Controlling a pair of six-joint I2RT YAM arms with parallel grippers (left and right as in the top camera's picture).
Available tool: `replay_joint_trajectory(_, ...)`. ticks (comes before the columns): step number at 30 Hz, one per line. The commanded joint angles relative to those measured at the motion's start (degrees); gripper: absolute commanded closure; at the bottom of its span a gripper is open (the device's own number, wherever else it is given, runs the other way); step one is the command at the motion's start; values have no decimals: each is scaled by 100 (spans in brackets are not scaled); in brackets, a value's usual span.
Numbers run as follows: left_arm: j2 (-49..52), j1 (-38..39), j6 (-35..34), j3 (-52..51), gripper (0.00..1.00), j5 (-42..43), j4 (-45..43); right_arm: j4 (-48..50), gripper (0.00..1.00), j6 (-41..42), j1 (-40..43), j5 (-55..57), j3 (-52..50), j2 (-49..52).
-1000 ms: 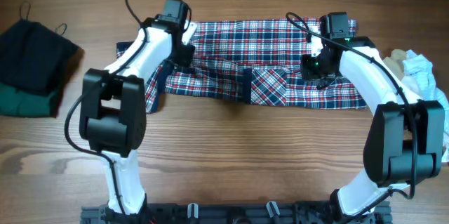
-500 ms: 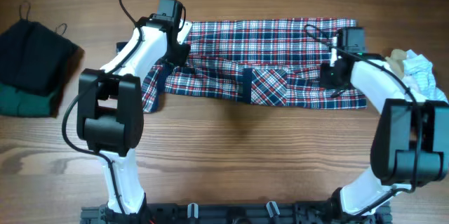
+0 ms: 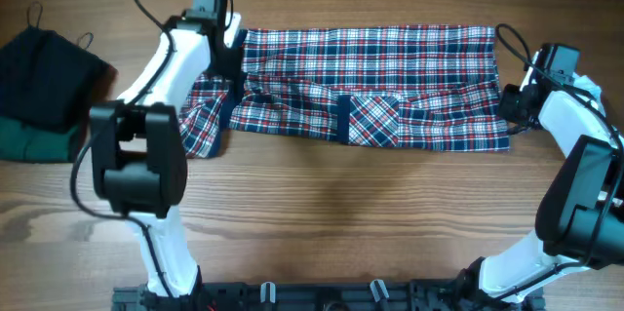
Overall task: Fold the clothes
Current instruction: 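Release and move grippers to the shirt's left and right ends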
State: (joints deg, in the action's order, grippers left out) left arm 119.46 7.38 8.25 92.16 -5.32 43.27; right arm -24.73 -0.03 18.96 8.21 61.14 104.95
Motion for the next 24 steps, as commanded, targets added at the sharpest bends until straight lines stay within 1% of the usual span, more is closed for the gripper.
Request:
replay_joint_trajectory(1, -1287, -4, -1095, 391, 72, -59, 439, -273, 71, 20, -35, -120, 245, -68)
replay_joint_trajectory(3, -1679, -7, -1725, 391, 70, -57, 1019, -634, 69, 48, -98, -793, 463, -162)
replay_joint_trajectory(6, -1919, -4, -2446, 385, 57, -52, 2229, -1032, 67, 170, -310, -1676, 669, -275)
replay_joint_trajectory(7, -1917, -4, -2675, 369, 55, -7, 2664, -1060, 64, 173, -393, -1733, 669, -275)
replay_joint_trajectory(8, -1915, 20, -2717, 236, 50, 74, 3067, -1084, 60, 170, -531, -1731, 667, -273)
replay_joint_trajectory(9, -1917, 61, -2750, 50, 44, 76, 3394, -1069, 55, 177, -643, -1733, 667, -273)
replay_joint_trajectory(11, -1917, 142, -2889, -295, 39, 92, 3624, -1023, 45, 170, -769, -1731, 667, -273)
replay_joint_trajectory(12, -1917, 258, -2885, -702, 38, 81, 3600, -999, 35, 173, -828, -1731, 667, -273)
replay_joint_trajectory(14, -1917, 490, -2859, -1423, 37, 55, 3237, -935, 28, 170, -857, -1731, 667, -273)
replay_joint_trajectory(16, -1917, 704, -2868, -2059, 36, -323, 2750, -933, 22, 168, -857, -1731, 667, -273)
replay_joint_trajectory(19, -1917, 811, -2977, -2830, 36, -820, 1923, -935, 22, 173, -857, -1733, 662, -273)
replay_joint_trajectory(22, -1917, 811, -2970, -3130, 37, -1370, 1309, -940, 23, 160, -861, -1965, 662, -273)
replay_joint_trajectory(23, -1917, 811, -2911, -3222, 37, -1541, 1082, -946, 24, 164, -863, -2044, 662, -273)
replay_joint_trajectory(24, -1917, 811, -2658, -3327, 37, -1578, 774, -962, 24, 164, -872, -2059, 656, -273)
